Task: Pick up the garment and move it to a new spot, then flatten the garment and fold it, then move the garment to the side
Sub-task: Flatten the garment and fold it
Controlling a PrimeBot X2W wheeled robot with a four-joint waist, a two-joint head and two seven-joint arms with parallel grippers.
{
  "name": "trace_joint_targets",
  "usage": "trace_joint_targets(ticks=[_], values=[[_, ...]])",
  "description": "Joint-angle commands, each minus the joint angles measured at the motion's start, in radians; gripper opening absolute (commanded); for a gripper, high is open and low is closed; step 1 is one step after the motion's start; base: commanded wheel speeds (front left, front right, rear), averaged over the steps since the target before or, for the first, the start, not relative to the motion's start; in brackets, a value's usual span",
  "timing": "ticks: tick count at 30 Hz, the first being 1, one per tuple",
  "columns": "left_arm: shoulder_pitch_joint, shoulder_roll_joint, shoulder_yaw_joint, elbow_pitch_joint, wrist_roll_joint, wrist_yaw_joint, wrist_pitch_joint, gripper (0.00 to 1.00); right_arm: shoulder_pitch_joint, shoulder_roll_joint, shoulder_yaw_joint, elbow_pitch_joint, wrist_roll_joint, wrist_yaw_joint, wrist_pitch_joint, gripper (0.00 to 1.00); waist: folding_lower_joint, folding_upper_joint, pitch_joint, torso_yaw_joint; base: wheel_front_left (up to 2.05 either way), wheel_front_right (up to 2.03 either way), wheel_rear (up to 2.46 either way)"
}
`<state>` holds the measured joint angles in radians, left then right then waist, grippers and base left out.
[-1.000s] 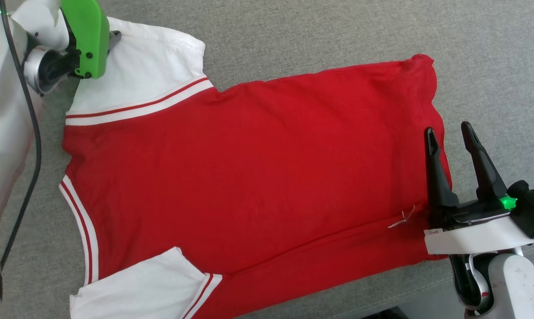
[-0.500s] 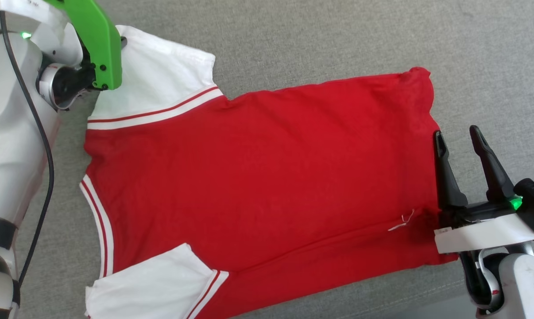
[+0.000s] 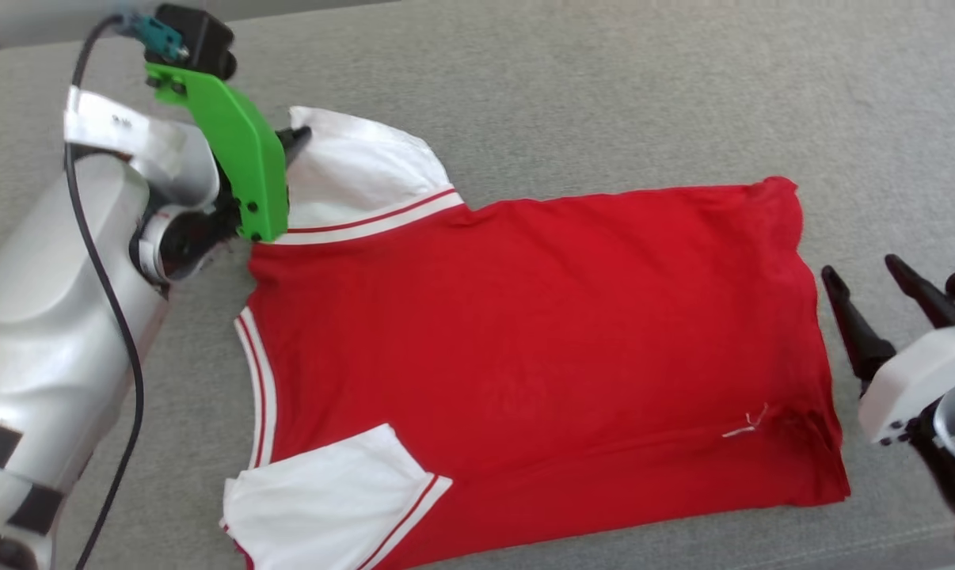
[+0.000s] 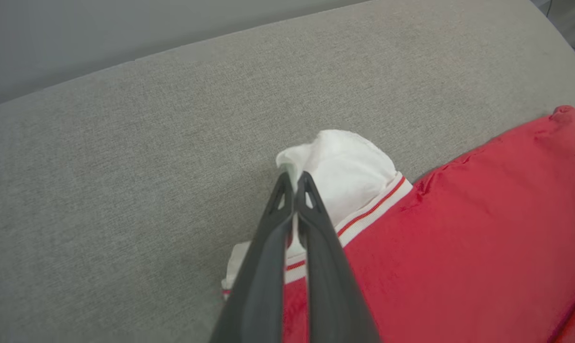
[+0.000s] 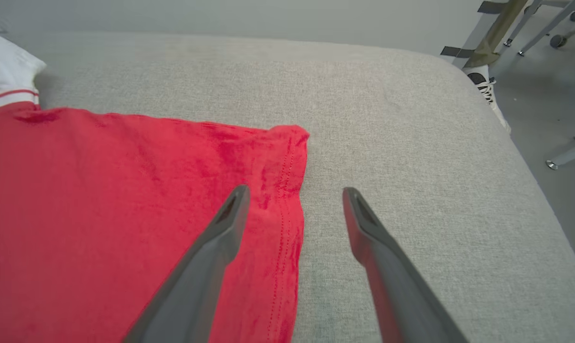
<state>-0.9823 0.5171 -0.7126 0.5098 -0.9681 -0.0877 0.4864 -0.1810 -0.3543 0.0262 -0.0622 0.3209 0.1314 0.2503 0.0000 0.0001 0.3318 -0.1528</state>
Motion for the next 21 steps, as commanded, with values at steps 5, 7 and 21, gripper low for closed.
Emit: trace_joint_targets(ticks=[5,7,21], values=[[0.105,0.053,0.005,-0.194,-0.012,0.066,0.01,0.0,-0.105,-0.076,0.0,0.04,0.073,-0.001,0.246,1.0,0.0,-0.0001,-0.021,0.086,0.0,0.0,0.0],[0.135,0.072,0.011,-0.268,-0.017,0.093,0.011,0.0,-0.146,-0.099,0.005,0.058,0.099,-0.001,0.331,1.0,0.0,-0.0001,-0.012,0.101,0.0,0.0,0.0],[0.244,0.133,0.026,-0.632,-0.001,0.206,-0.004,0.0,-0.397,-0.173,0.031,0.235,0.162,-0.001,0.621,1.0,0.0,-0.0001,0.084,0.192,0.0,0.0,0.0]])
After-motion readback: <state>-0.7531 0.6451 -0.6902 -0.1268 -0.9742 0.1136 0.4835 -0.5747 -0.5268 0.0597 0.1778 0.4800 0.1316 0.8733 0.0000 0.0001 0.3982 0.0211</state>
